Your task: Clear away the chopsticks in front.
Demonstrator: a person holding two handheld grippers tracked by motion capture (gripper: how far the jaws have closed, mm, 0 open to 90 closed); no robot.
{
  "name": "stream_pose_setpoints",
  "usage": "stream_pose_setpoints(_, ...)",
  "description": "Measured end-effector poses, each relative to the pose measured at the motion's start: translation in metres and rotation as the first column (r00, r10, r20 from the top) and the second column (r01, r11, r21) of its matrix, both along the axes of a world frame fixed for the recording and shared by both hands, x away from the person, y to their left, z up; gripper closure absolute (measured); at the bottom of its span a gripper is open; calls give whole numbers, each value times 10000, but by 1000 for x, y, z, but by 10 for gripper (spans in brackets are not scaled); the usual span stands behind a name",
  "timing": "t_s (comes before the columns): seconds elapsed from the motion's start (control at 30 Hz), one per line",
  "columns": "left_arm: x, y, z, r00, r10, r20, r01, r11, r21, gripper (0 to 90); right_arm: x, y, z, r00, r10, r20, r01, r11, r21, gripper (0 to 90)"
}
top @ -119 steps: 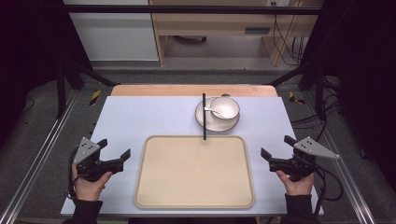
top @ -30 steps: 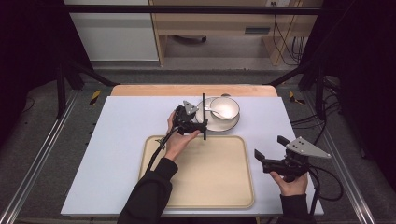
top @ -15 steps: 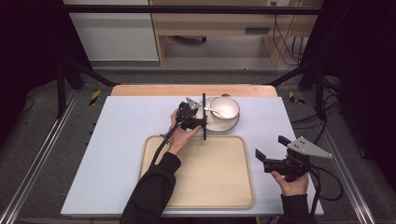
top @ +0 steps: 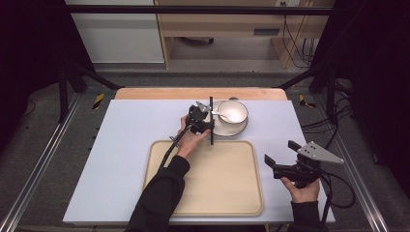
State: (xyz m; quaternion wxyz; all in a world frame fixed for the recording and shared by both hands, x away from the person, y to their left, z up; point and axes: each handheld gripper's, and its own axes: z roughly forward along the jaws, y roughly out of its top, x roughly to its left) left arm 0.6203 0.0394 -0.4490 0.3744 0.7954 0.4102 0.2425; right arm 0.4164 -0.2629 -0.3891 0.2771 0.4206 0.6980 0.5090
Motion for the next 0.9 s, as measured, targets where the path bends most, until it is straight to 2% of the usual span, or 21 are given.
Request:
stream_pose_setpoints(0.17,0,0,-1,9998,129,-168,-132,9998,-138,563,0,1,-1,10000,43,-70,-43,10000,-10,21)
stream_pose_setpoints(0.27,0,1,-2,9994,107,-341,-109,9999,-79,590,0,1,0,10000,26,-85,-26,10000,-8,21)
stream_pose_setpoints(0.53,1,0,-3,9990,-27,-436,17,9998,-219,698,0,0,0,10000,11,-81,-11,10000,0,22)
stream_pose_setpoints(0.9,1,-1,-6,9989,-132,-445,134,9999,28,778,0,0,0,10000,7,-82,-7,10000,8,23)
